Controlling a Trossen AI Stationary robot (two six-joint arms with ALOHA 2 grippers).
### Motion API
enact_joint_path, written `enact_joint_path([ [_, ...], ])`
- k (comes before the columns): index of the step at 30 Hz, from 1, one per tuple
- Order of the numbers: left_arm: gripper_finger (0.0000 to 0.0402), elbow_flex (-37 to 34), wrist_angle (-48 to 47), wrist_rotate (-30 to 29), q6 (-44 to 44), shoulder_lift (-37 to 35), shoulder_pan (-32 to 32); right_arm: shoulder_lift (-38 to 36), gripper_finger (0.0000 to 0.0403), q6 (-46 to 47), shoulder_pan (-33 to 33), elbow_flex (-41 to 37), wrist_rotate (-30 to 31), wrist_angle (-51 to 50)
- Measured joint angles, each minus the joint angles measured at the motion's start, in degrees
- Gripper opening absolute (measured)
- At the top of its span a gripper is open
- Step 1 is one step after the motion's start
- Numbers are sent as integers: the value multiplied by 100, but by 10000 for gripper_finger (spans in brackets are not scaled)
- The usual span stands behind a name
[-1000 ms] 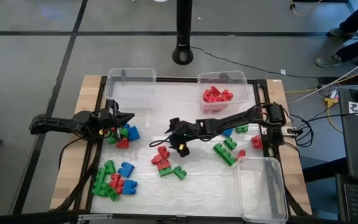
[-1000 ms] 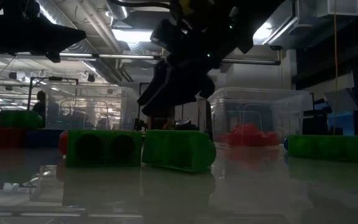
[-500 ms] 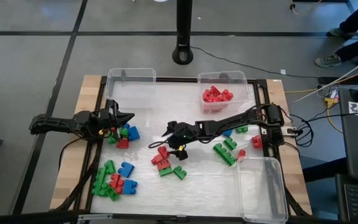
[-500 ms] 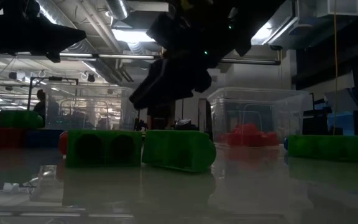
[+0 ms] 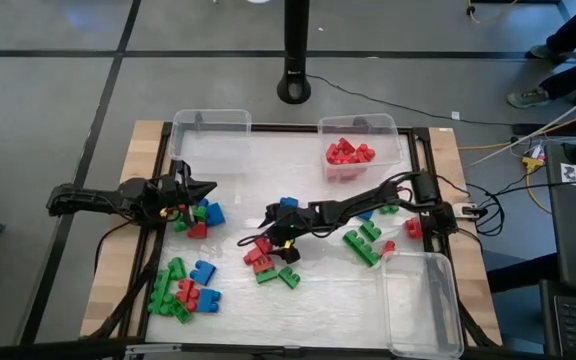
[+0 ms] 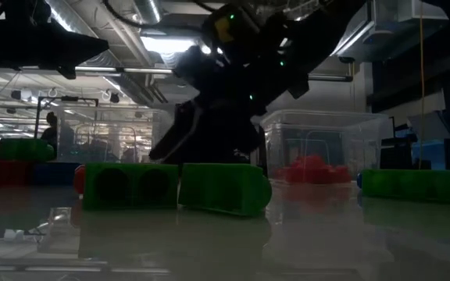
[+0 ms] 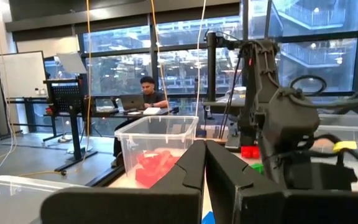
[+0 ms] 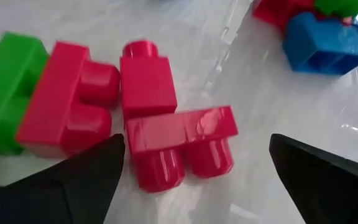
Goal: Sort blocks
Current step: Put the red game piece into the top right transparent bin
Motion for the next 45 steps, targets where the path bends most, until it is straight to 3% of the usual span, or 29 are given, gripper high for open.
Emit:
enact_joint_path([
  [27,4,-1,-7,-7,46,11,0,269,397,-154,-10,0,429,451],
  [36,4,-1,-13,-7,55,14,0,493,397,22,-171,-2,-215,1079],
  [45,4,0,-22,-15,112,23,0,721,397,112,-163,66,-259,1343],
])
